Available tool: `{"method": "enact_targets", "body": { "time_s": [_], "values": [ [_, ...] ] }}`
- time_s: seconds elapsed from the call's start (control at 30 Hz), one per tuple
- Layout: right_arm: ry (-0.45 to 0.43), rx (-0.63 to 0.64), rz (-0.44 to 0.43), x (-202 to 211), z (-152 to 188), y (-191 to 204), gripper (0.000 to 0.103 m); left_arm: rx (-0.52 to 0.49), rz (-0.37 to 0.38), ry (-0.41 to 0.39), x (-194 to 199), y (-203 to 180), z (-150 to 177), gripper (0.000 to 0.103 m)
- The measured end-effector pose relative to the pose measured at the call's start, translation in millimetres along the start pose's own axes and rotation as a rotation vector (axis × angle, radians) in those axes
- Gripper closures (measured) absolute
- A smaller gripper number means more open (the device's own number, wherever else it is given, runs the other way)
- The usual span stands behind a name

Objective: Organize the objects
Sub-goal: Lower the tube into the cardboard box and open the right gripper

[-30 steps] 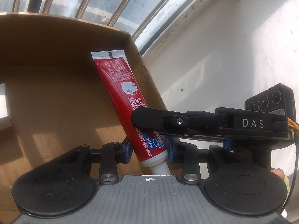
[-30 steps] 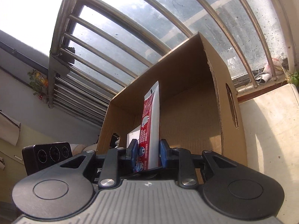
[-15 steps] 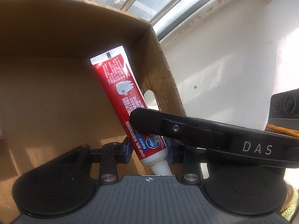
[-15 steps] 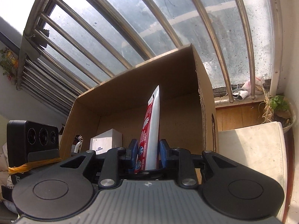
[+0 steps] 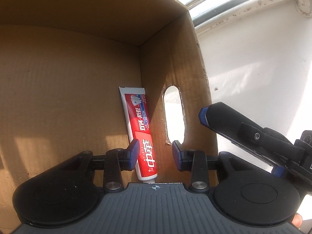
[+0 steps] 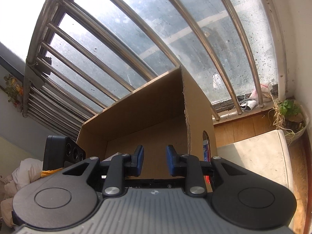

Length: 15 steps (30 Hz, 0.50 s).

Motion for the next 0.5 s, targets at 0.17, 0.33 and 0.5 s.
{"method": "enact_targets", "body": {
  "time_s": [0.17,0.33,0.5],
  "values": [
    [-0.064,0.007,-0.048,31.1,13.9,6.2,0.075,-0.081,-0.023,-0.084,22.3,-15.0,16.5,0.051],
    [-0.170,0.012,-0.138,79.2,40.3,19.2,0.067,-0.145,-0.028,-0.224,68.1,-26.4,54.7,0.032],
    [-0.285,0.069,-0.237,130.9,88.1,38.3,0.044,-0.203,0.000,-0.326,129.8,-18.1,116.4,0.011]
  ]
}}
Point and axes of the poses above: each gripper's, at about its wrist camera, not at the fingertips, and x roughly against the way its jaws point, y to its left, z to its underside, the point moved 1 cm from there along -x, roughly the way its jaws point, and after that the axes turned 8 degrees about -z, right-handed, at the moved point
